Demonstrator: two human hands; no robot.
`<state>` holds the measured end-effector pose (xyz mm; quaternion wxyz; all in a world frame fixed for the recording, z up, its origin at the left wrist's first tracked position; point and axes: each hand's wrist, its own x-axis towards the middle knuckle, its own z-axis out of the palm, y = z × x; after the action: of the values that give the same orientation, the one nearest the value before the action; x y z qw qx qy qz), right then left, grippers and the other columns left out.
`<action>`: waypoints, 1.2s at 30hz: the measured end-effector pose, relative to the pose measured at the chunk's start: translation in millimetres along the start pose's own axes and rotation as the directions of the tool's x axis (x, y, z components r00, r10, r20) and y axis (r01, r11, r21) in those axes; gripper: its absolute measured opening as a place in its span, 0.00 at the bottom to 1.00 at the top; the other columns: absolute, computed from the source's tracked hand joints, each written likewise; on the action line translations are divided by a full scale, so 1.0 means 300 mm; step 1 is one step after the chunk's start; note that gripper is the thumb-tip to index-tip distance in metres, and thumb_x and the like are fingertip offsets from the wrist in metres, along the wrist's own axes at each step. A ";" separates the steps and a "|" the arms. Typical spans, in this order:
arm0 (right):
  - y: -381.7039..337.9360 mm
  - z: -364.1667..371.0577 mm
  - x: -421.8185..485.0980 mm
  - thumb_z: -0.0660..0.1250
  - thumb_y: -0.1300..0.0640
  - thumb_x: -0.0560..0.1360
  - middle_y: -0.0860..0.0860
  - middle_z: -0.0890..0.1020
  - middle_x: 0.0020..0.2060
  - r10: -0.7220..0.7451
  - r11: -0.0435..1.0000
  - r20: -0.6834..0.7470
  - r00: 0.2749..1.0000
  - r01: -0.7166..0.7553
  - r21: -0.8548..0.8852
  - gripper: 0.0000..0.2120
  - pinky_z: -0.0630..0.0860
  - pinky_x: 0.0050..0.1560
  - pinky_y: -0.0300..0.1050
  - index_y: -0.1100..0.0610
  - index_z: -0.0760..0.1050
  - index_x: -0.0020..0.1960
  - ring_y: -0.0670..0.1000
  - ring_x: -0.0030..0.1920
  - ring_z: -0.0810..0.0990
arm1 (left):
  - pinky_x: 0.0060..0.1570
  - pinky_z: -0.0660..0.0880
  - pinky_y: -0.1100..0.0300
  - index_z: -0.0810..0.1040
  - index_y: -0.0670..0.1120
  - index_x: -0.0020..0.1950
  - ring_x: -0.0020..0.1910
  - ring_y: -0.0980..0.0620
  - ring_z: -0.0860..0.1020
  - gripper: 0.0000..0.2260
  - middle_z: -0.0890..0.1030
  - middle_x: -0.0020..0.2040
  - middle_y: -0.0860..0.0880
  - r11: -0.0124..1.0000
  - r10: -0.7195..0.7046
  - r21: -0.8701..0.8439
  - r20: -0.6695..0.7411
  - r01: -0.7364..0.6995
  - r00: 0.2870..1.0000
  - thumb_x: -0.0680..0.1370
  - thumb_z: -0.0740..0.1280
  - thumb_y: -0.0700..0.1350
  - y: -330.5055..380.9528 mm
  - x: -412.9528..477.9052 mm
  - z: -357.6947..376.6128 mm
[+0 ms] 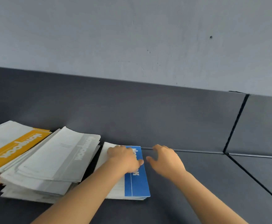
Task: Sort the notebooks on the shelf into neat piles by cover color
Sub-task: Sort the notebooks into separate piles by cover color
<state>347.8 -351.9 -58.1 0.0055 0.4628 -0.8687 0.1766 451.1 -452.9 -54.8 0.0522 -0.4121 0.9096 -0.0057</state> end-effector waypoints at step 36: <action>0.094 -0.182 0.005 0.70 0.54 0.74 0.54 0.78 0.37 0.181 0.292 -0.360 0.915 0.299 0.908 0.10 0.75 0.31 0.43 0.59 0.73 0.47 0.54 0.35 0.75 | 0.42 0.78 0.63 0.82 0.50 0.48 0.45 0.54 0.84 0.06 0.86 0.45 0.52 -0.136 -0.194 -0.854 -0.474 -0.502 0.859 0.74 0.73 0.41 0.165 -0.042 -0.174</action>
<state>315.8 -321.6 -15.2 -0.0881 0.3607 -0.5521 0.7465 417.0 -412.6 -4.5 -0.4866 -0.1767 0.6267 0.5824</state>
